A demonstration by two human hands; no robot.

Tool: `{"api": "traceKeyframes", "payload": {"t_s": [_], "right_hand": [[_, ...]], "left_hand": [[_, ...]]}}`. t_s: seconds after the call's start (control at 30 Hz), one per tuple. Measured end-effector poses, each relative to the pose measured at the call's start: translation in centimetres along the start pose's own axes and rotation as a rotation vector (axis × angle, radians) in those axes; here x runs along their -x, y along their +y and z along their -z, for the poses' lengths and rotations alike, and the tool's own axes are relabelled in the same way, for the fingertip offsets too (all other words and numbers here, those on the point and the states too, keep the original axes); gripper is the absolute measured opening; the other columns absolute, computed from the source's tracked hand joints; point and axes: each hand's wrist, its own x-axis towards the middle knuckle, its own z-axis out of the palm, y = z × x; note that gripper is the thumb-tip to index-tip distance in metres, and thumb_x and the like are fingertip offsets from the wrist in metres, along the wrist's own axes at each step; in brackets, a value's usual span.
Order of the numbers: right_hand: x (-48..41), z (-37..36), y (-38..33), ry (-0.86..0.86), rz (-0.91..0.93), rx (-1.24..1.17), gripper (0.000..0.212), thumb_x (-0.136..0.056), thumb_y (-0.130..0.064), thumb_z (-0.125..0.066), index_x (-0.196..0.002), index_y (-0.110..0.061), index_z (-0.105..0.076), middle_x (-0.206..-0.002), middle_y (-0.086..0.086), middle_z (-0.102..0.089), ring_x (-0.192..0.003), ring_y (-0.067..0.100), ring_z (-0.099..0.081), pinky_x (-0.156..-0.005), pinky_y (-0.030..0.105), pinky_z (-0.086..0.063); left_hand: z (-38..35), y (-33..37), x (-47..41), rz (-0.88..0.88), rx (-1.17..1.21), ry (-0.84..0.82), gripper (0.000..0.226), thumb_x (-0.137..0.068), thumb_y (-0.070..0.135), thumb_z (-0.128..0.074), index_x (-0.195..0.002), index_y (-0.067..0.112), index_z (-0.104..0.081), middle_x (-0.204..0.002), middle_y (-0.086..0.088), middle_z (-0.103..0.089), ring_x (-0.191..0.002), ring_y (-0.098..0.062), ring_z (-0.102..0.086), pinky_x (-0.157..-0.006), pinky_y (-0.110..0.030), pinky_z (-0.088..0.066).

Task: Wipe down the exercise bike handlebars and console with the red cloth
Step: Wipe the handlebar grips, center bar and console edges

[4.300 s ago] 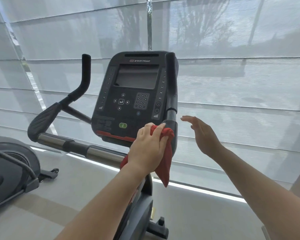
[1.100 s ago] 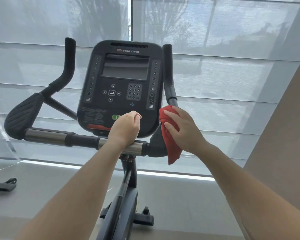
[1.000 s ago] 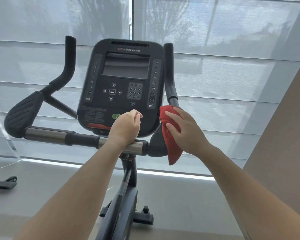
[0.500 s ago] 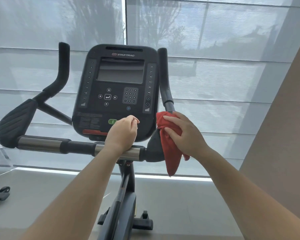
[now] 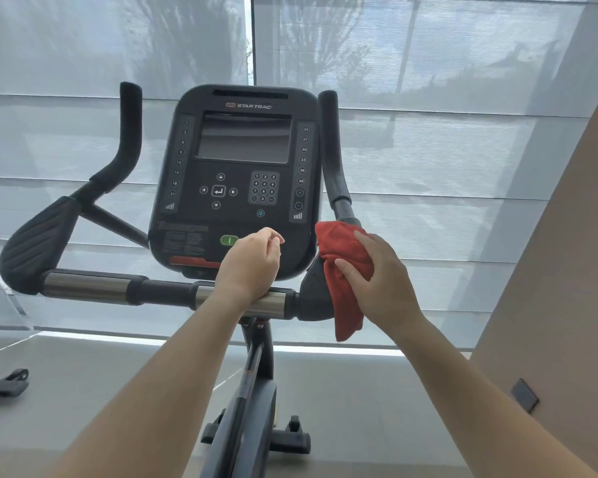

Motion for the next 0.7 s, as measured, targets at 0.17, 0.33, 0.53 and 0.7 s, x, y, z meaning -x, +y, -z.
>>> {"api": "traceKeyframes", "payload": {"t_s": [0.17, 0.33, 0.53, 0.7], "right_hand": [[-0.6, 0.2, -0.3, -0.036, 0.092, 0.111, 0.047, -0.087, -0.032, -0.060, -0.131, -0.017, -0.050, -0.137, -0.002, -0.047, -0.125, 0.016, -0.044, -0.098, 0.023, -0.032], [-3.0, 0.4, -0.6, -0.166, 0.156, 0.234, 0.045, -0.090, -0.035, -0.056, -0.132, -0.020, -0.050, -0.138, -0.001, -0.046, -0.129, 0.018, -0.039, -0.101, 0.029, -0.032], [-0.2, 1.9, -0.3, -0.165, 0.277, 0.186, 0.031, -0.083, -0.031, -0.065, -0.113, -0.022, -0.063, -0.118, -0.008, -0.061, -0.109, 0.011, -0.053, -0.089, 0.016, -0.035], [-3.0, 3.4, -0.8, -0.096, 0.263, 0.100, 0.026, -0.077, -0.023, -0.073, -0.102, -0.024, -0.069, -0.097, -0.008, -0.068, -0.091, 0.007, -0.059, -0.082, 0.006, -0.036]], "left_hand": [[0.0, -0.1, 0.0, 0.003, 0.009, -0.012, 0.026, -0.097, 0.022, -0.035, -0.103, 0.020, -0.060, -0.090, 0.004, -0.066, -0.083, -0.015, -0.057, -0.072, -0.033, -0.046], [0.0, -0.1, -0.1, 0.015, -0.009, -0.024, 0.025, -0.096, 0.023, -0.035, -0.104, 0.020, -0.059, -0.092, 0.002, -0.067, -0.085, -0.017, -0.058, -0.076, -0.037, -0.048], [-0.1, 0.0, 0.1, 0.028, -0.003, -0.026, 0.025, -0.096, 0.024, -0.035, -0.104, 0.021, -0.059, -0.091, 0.002, -0.067, -0.086, -0.018, -0.058, -0.077, -0.039, -0.048], [0.0, 0.0, 0.0, 0.047, 0.030, 0.021, 0.026, -0.097, 0.022, -0.035, -0.104, 0.019, -0.060, -0.093, 0.000, -0.068, -0.090, -0.020, -0.058, -0.078, -0.037, -0.047]]}}
